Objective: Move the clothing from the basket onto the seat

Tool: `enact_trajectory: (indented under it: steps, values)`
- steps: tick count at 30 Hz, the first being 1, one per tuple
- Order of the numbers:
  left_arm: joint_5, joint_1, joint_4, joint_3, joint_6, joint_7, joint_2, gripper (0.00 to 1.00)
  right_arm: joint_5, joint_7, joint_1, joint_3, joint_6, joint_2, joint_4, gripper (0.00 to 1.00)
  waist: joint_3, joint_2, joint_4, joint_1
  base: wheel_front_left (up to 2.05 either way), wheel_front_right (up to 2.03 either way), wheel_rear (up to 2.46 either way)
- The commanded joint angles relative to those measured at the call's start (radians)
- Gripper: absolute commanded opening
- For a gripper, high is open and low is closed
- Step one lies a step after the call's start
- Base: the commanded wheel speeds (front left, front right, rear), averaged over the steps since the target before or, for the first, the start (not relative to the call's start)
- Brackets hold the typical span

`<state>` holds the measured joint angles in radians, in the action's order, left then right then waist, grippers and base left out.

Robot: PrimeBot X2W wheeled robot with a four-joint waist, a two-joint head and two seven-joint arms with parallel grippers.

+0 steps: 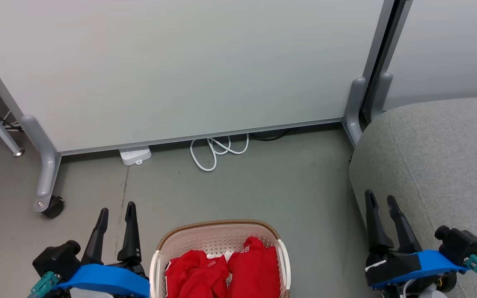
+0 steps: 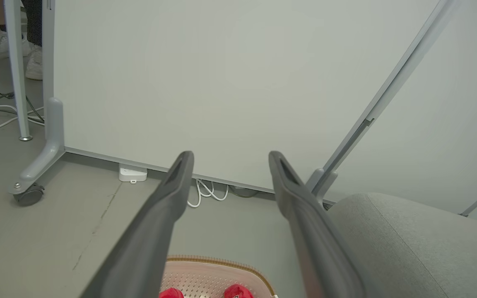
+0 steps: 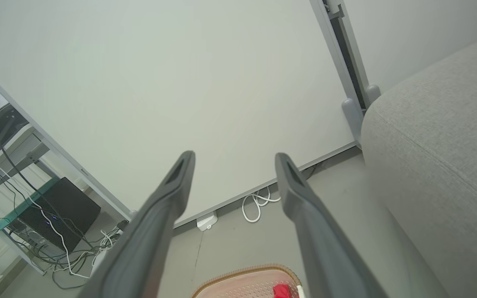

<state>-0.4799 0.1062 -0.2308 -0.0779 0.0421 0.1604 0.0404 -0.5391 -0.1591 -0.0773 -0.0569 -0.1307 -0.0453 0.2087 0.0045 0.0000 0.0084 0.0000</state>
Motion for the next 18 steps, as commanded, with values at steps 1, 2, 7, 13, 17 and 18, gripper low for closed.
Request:
enact_trajectory:
  steps: [1, 2, 7, 13, 17, 18]
  values:
    - [0.023, 0.021, 0.005, -0.005, -0.004, 0.008, 0.008, 1.00, 0.022, -0.008, -0.022, -0.004, 0.000, -0.005, -0.010, 1.00, 0.000, 0.0000, 0.000, 0.0000, 0.00, 0.00, 0.00]
    - [0.032, 0.021, 0.005, -0.006, -0.005, 0.010, 0.008, 1.00, 0.031, -0.011, -0.022, -0.005, 0.000, -0.005, -0.010, 1.00, 0.000, 0.0000, 0.000, 0.0000, 0.00, 0.00, 0.00]
    - [0.078, 0.022, 0.004, -0.012, -0.007, 0.022, 0.009, 1.00, 0.080, -0.023, -0.023, -0.007, 0.000, -0.005, -0.009, 1.00, 0.000, 0.0000, 0.001, 0.0000, 0.00, 0.00, 0.00]
    - [0.128, 0.022, -0.001, -0.018, -0.009, 0.036, 0.009, 1.00, 0.139, -0.037, -0.024, -0.001, 0.000, -0.006, -0.004, 1.00, 0.002, 0.0000, 0.001, 0.0000, 0.00, 0.00, 0.00]
    - [0.160, 0.021, -0.005, -0.021, -0.011, 0.045, 0.010, 1.00, 0.175, -0.046, -0.025, 0.002, 0.000, -0.006, -0.002, 1.00, 0.002, 0.0000, 0.001, 0.0000, 0.00, 0.00, 0.00]
    - [0.168, 0.021, -0.005, -0.022, -0.011, 0.046, 0.010, 1.00, 0.185, -0.048, -0.025, 0.003, 0.000, -0.006, -0.001, 1.00, 0.002, 0.0000, 0.001, 0.0000, 0.00, 0.00, 0.00]
